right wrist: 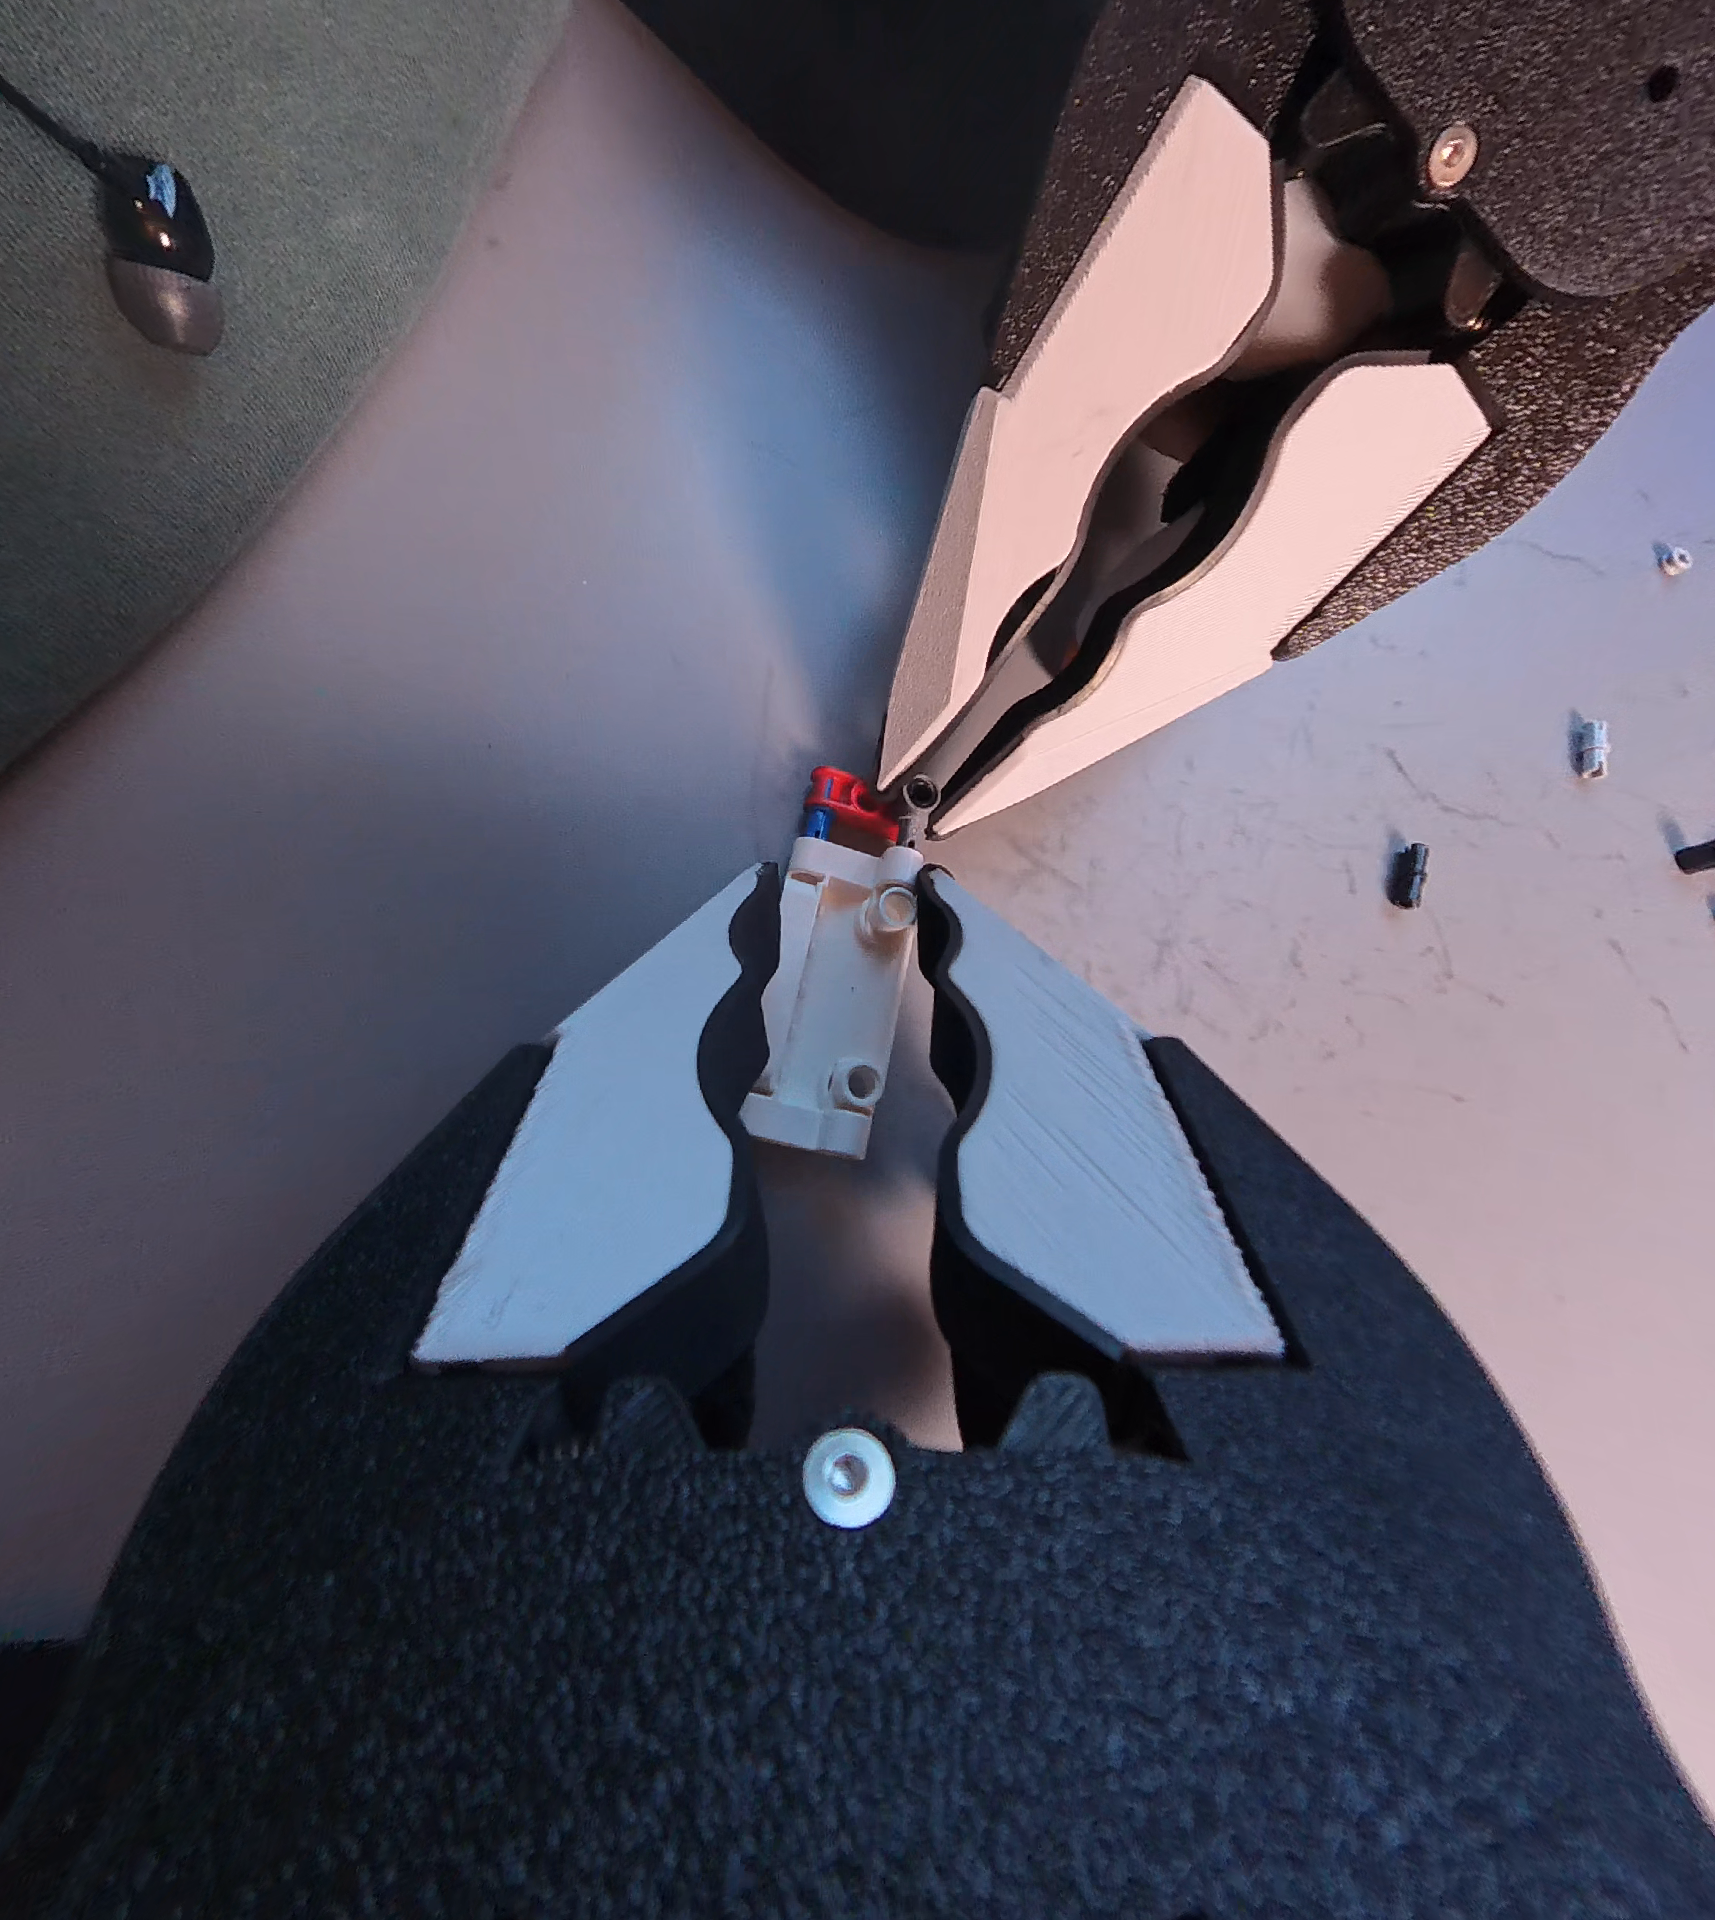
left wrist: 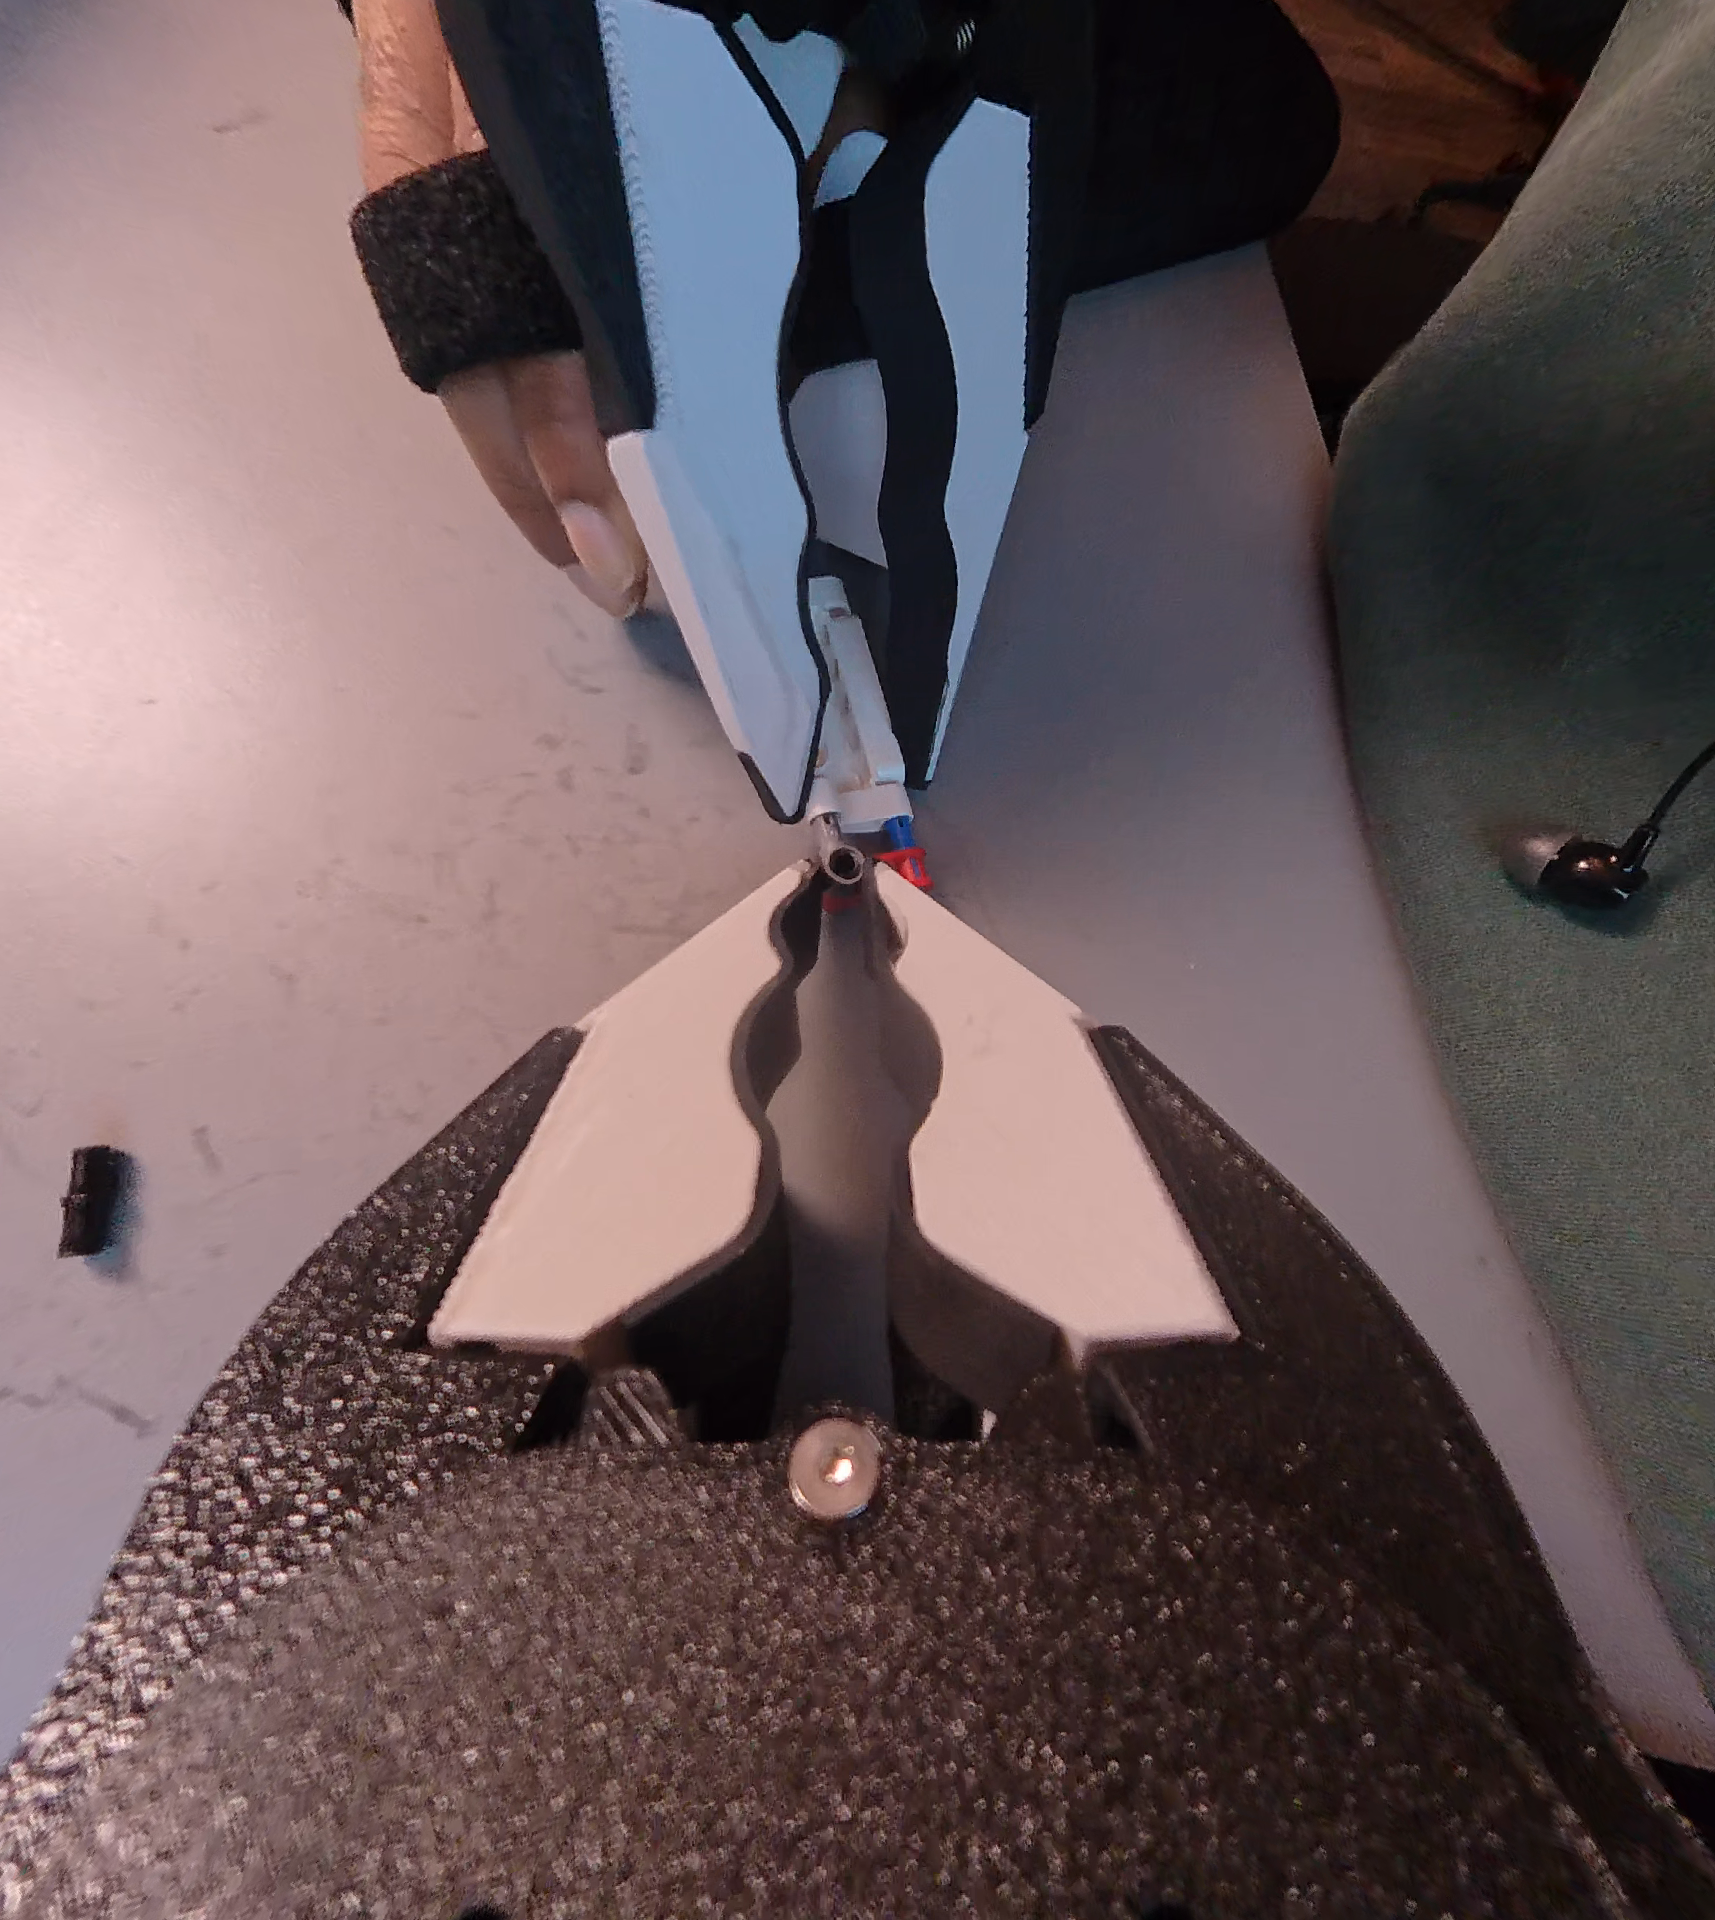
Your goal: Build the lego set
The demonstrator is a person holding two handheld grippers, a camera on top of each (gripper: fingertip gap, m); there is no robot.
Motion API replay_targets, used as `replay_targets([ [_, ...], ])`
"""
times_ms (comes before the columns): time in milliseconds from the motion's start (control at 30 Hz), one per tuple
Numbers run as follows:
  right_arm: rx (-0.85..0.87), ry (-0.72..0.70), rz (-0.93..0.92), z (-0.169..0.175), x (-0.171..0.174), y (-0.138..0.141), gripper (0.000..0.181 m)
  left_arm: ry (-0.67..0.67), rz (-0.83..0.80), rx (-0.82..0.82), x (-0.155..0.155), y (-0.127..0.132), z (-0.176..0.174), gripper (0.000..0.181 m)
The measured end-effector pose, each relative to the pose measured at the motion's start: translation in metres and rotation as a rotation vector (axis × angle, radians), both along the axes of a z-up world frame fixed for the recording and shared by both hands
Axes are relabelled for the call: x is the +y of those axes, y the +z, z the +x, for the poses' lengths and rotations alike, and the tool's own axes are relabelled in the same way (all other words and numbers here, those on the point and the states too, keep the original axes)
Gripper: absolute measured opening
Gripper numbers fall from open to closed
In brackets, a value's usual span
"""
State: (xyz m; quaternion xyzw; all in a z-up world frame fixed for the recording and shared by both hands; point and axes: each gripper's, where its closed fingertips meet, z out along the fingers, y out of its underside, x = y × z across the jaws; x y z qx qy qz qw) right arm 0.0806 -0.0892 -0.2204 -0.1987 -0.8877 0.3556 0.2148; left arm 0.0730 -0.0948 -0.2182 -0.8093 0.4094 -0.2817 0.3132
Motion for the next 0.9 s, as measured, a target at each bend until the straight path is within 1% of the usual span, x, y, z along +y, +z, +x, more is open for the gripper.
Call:
replay_targets([
  [133,-0.041,-0.029,0.003,0.000,0.001,-0.001,0.026,0.020,-0.040,-0.021,0.001,0.000,0.000,0.006],
  [267,-0.097,-0.068,0.038,-0.001,0.002,-0.002,0.027,0.034,-0.051,-0.005,0.004,0.000,0.002,0.007],
  [367,-0.142,-0.094,0.072,0.001,0.004,-0.002,0.031,0.032,-0.047,0.004,0.004,0.000,0.003,0.007],
  [467,-0.202,-0.121,0.099,0.007,0.009,-0.002,0.041,0.032,-0.045,-0.002,0.003,0.000,0.003,0.007],
  [533,-0.237,-0.142,0.118,0.011,0.013,-0.002,0.043,0.026,-0.036,0.004,0.003,-0.001,0.003,0.007],
  [667,-0.300,-0.153,0.103,0.013,0.011,-0.004,0.038,0.019,-0.037,0.009,0.003,-0.001,0.003,0.007],
  [733,-0.342,-0.153,0.068,0.016,0.009,-0.005,0.031,0.014,-0.039,0.011,0.003,-0.001,0.004,0.007],
  [900,-0.345,-0.148,0.016,0.014,0.008,-0.005,0.026,-0.003,-0.043,0.005,0.003,-0.001,0.006,0.007],
])
